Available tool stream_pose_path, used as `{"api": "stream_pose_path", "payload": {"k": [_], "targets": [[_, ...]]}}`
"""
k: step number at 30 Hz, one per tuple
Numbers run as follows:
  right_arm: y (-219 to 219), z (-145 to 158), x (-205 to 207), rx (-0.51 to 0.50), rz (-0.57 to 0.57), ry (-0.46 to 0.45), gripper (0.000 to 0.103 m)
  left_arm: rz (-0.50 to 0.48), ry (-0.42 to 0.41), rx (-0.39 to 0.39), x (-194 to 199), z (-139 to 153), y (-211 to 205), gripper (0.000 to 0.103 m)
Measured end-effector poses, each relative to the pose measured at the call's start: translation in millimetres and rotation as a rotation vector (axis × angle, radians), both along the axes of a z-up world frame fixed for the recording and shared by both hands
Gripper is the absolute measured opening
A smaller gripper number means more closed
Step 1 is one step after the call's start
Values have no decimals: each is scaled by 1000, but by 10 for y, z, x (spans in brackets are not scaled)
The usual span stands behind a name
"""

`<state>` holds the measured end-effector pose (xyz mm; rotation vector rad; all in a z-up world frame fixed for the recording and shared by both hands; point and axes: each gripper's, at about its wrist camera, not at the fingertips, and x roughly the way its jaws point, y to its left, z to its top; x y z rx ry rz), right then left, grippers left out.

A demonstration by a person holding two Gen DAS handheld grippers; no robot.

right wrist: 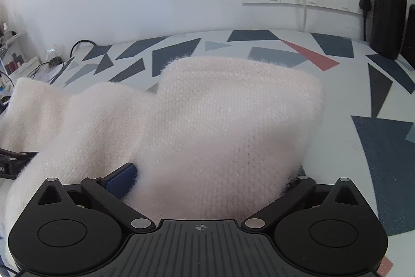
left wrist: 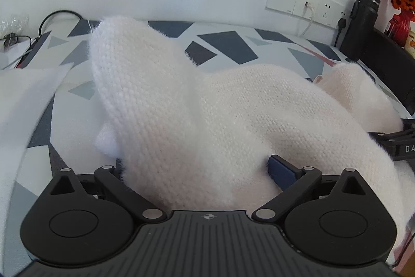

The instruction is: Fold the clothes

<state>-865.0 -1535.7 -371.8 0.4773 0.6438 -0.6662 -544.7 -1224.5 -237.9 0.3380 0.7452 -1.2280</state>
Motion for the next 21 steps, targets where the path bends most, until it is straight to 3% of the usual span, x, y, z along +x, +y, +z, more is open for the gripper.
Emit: {"api": "stream_pose_path", "payload": {"k": [2,4,6,12,21], "targets": [[54,11,41,-12,37,-16,72,22,16,-29,-6,7,75,83],[83,26,73,-2,69,-40,58,42,32,-54,-18,18,151,60],[120,25,94,-1,89,-61,52,54,76,-76,-50,18,234,46],[250,-5,118,-2,153,-121,46,47,89,-91,-152,3,291,44],[296,7,205,4,175,-118,48,19,150,-166,-41,-98,361,44]]}}
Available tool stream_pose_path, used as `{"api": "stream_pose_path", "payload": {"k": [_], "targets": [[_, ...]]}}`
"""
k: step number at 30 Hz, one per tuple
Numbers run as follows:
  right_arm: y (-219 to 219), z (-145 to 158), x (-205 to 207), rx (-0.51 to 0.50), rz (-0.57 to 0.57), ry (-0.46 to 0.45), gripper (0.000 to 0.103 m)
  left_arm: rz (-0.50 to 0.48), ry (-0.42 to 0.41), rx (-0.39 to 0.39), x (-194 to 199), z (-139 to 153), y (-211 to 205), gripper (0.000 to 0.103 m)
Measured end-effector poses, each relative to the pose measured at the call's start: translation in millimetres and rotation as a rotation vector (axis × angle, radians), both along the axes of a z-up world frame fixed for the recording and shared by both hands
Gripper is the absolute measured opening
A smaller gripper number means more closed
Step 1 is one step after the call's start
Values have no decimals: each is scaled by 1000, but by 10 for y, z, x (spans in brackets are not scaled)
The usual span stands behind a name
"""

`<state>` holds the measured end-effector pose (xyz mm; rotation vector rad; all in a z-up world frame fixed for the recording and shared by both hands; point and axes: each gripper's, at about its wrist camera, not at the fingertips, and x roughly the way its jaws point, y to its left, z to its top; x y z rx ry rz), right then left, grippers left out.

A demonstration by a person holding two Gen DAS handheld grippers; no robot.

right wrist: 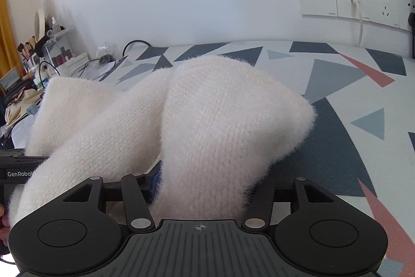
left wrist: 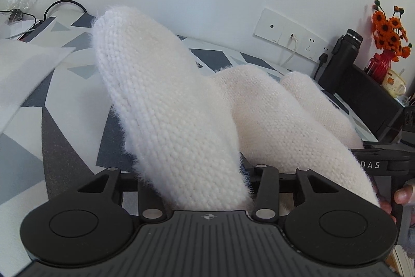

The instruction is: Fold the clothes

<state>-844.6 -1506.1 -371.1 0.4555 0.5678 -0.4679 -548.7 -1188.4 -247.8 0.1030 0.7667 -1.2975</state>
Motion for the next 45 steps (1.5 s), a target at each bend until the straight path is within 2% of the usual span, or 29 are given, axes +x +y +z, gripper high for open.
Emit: {"api": "stream_pose_path", "payload": {"k": [6,11,15,19,21,23,26,32,35,41,45], "targets": [[72,-4,108,-6,-16,3,48,-37,136,-60,179,-92,31,44],[174,17,310,-6,-63,29,47,-21,157,-64,172,-104,22,43],[173,75,339,62,-168,58,45,-29,104,-17,119,-57,-44,42],[111,210,380,159,-264,121,42,10,117,118,161,113,-140,38],[80,314,383,210,-300,131,40,32,136,162,222,235,-126,37],[61,446,369,254,-314,107,39,61,124,182,303,380,-38,37],[104,689,425,222,-288,84,37,123,131,173,480,583,146,37],[350,1113,857,159,-158,46,31,215,97,76,687,1016,747,37],[629,1337,1203,154,-104,22,30,236,77,19,844,1256,1225,37],[1645,1800,2057,132,28,-27,29,378,-9,-45,1269,1704,2579,36],[2475,2123,2713,105,162,-63,29,503,-58,-63,1514,1929,3487,37]]}}
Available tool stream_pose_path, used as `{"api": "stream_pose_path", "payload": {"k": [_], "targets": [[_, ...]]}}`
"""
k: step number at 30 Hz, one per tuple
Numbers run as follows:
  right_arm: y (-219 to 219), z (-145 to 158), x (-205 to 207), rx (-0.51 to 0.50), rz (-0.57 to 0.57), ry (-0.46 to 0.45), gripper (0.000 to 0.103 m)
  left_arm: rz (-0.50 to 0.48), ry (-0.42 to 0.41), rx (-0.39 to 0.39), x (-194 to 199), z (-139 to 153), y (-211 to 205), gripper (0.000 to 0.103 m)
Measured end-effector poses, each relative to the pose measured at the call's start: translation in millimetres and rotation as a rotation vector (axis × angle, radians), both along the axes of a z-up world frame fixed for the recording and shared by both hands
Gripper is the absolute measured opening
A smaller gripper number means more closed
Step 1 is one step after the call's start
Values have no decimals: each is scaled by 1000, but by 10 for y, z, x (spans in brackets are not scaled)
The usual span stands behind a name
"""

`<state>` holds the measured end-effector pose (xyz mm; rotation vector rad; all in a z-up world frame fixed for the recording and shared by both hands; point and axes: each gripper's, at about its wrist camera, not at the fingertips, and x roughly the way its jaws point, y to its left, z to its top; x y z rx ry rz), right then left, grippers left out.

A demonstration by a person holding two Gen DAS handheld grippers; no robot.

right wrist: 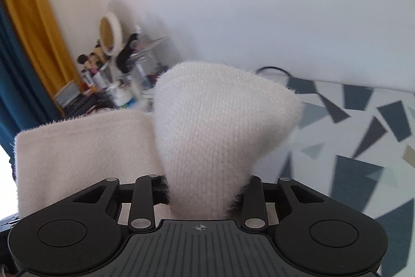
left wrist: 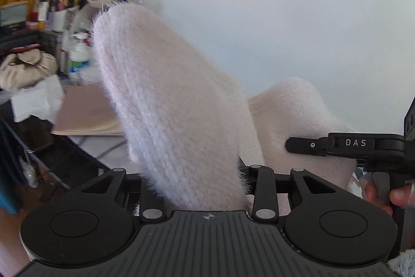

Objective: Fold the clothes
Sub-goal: 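Lift the folded sweater with both grippers and carry it toward the tan chair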

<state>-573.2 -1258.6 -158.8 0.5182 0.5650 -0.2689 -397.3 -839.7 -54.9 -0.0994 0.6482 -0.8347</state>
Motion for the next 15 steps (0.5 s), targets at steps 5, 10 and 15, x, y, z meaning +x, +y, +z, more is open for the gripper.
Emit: {"api": "stream_pose_path", "payload": {"k": [5,10,15], "targets": [[896,170,789,9,183,-7,29,204,18,25,278,103,986,37],[1741,199,1566,34,397,19,29,428,39,66,353,155,1775,37],[2544,142,2184,56,590,17,29,615,59,104,416,126,2323,37]]}}
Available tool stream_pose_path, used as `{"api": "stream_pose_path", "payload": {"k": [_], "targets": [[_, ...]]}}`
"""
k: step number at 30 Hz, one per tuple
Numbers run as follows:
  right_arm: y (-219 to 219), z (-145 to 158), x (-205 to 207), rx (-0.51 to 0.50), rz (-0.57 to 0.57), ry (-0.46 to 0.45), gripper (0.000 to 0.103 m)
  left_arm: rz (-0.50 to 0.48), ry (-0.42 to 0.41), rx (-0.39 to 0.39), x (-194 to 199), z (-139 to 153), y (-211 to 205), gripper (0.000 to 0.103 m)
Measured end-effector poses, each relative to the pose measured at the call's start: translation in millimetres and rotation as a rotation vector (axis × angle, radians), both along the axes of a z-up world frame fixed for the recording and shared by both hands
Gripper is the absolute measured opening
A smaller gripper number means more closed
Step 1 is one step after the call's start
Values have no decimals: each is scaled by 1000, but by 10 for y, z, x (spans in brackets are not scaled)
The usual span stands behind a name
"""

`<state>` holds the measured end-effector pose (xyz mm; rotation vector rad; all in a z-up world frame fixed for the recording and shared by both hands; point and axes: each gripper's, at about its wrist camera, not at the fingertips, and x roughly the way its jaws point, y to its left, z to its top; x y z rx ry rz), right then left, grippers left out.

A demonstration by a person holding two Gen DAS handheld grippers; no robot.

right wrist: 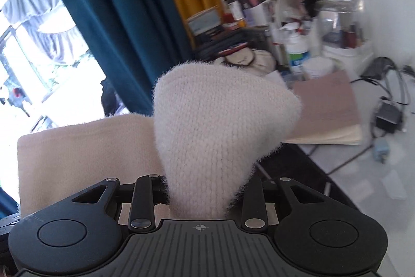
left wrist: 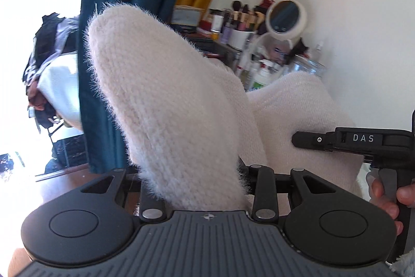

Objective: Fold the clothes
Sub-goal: 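Lift the folded sweater with both grippers and carry it toward the tan chair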

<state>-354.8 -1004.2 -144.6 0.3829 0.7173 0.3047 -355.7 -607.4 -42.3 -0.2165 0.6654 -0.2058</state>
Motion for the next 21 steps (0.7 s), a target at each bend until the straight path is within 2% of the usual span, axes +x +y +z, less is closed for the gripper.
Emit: {"api": "stream_pose_path", "payload": {"k": [3,7,14,17,21], "targets": [[420,-63,327,14,89,10,29,83,17,8,94,-36,321,37],[896,-172,799,28,185,26,29,184,54,-6,439,-140,619,37],[1657,-370,1817,5,325,46,29,303,139,-36,1361,-378,1267,37],[1946,-390,2300,14,378,51,29,346,136,-24,1657,-381,1527,37],[2306,-357,2810,-1,446,22,29,400,124,-46,1900,-386,1834,37]]}}
